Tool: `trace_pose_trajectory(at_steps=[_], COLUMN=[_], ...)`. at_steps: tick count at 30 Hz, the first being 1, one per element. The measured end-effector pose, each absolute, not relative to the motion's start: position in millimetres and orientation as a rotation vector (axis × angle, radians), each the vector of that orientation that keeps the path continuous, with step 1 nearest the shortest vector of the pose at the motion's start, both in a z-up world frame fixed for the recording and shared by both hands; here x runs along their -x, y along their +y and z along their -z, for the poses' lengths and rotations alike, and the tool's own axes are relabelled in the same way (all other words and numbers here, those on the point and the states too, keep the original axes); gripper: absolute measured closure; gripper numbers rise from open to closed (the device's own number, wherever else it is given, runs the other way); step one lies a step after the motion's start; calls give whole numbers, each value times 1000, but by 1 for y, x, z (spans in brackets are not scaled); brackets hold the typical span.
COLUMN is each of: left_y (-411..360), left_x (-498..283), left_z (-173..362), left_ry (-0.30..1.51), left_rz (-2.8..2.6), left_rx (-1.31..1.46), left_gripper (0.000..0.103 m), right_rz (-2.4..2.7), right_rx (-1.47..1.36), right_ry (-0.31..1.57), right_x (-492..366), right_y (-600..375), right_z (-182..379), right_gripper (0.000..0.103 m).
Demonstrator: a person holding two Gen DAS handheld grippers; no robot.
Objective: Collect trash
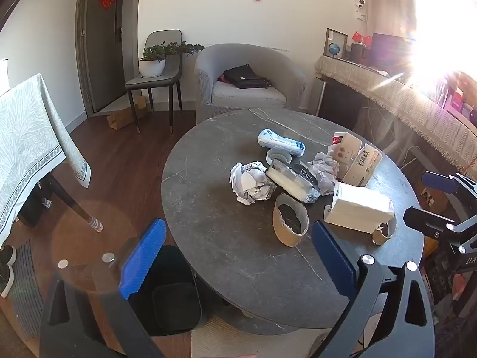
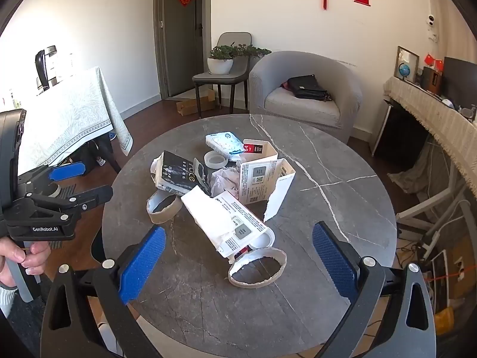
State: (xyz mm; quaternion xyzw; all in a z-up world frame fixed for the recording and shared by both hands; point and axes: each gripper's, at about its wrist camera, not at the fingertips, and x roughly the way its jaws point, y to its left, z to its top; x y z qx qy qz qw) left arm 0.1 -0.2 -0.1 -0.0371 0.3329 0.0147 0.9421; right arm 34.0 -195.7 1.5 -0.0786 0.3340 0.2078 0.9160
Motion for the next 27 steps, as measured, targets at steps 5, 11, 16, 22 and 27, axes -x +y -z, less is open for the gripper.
trace_pose_trajectory(at_steps=[5,11,16,22,27], left_y=[-1,-1,1,0,1], left_x=[0,0,0,1,0], left_z=[0,0,0,0,0], left_ry=[678,677,677,680,682], left_rz=[-33,-30,-27,-31,-29], left_rx=[75,79,79,78,80], left_gripper=[3,3,3,3,3], right_rz=[-434,-432,-431,-432,-432], right_rx=[177,169,167,163,162], right_ry=[676,698,694,691,688], right_x=[-27,-36,-36,-35,-35], right_y=[-192,-192,-193,-193,-194], right_z=[-4,1,1,1,0], right_gripper=[3,3,3,3,3])
